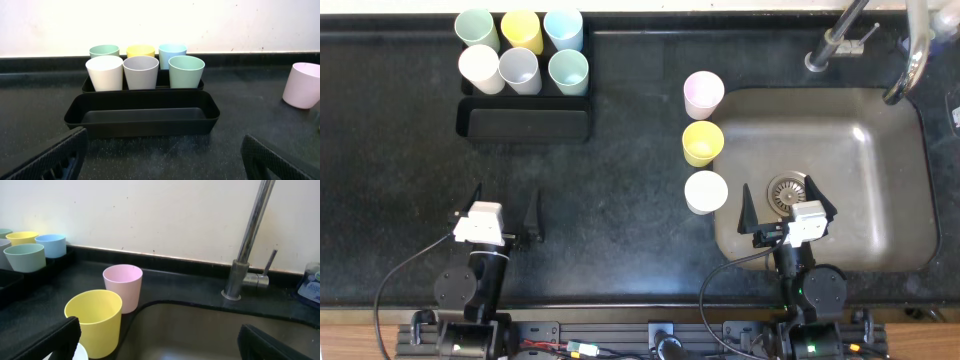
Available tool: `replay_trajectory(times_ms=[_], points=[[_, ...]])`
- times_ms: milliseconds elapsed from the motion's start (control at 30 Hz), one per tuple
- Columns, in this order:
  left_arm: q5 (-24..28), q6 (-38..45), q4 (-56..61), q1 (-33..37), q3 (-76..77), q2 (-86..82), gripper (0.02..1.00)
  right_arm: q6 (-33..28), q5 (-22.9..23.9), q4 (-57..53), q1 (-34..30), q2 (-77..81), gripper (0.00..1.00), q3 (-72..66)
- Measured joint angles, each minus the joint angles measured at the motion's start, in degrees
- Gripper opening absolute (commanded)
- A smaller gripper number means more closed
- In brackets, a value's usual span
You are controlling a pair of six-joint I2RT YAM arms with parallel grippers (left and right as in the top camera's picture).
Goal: Store Cups
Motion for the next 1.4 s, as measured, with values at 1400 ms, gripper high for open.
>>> replay_trajectory(times_ms=[1400], points=[[2.36,-0.42,8.26,0.00,2.69,0.52,1.000,0.02,0.00,0.00,0.00,0.00,0.996,0.00]])
